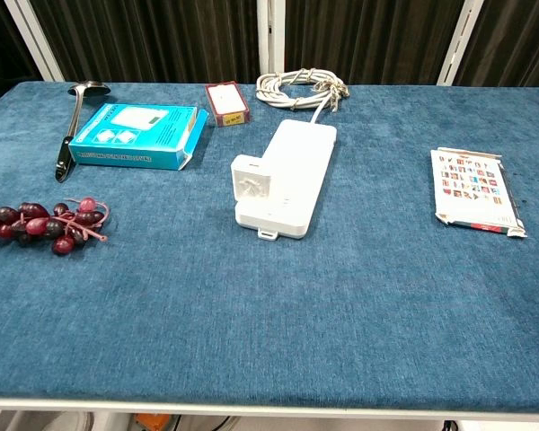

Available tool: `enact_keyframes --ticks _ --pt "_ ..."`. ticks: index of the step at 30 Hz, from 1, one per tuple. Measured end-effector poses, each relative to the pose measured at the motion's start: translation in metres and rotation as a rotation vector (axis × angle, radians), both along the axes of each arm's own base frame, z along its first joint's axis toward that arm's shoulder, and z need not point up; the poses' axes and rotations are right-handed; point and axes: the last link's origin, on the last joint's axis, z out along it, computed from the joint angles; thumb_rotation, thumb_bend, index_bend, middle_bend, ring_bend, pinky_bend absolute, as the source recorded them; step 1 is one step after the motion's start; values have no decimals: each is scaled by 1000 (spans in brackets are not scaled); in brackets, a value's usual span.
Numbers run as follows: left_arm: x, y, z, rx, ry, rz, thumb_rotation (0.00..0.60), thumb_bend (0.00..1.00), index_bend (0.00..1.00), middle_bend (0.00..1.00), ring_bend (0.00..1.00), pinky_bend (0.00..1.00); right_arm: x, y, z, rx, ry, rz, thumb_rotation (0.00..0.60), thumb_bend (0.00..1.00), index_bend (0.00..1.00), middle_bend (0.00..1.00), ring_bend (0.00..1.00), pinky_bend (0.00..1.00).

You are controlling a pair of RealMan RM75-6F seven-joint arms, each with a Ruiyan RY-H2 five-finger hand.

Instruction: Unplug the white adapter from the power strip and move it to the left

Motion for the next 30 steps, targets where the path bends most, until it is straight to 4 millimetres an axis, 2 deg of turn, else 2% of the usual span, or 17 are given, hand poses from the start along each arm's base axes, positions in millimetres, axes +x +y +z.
enact_keyframes --ticks 9,14,21,30 --pt "2 1 -2 -6 4 -4 600 84 147 167 79 114 3 -6 -2 24 13 10 600 361 0 70 0 0" --pt "11 10 -3 -18 5 -53 600 84 147 167 79 115 11 -25 -5 85 48 52 600 361 0 70 0 0" --pt "49 41 -22 -116 -78 -228 600 84 165 167 79 118 48 -83 -29 273 136 161 600 367 0 63 0 0" --pt "122 105 -80 -368 -153 -470 600 95 167 167 79 130 123 -172 -91 523 308 281 600 383 0 63 0 0"
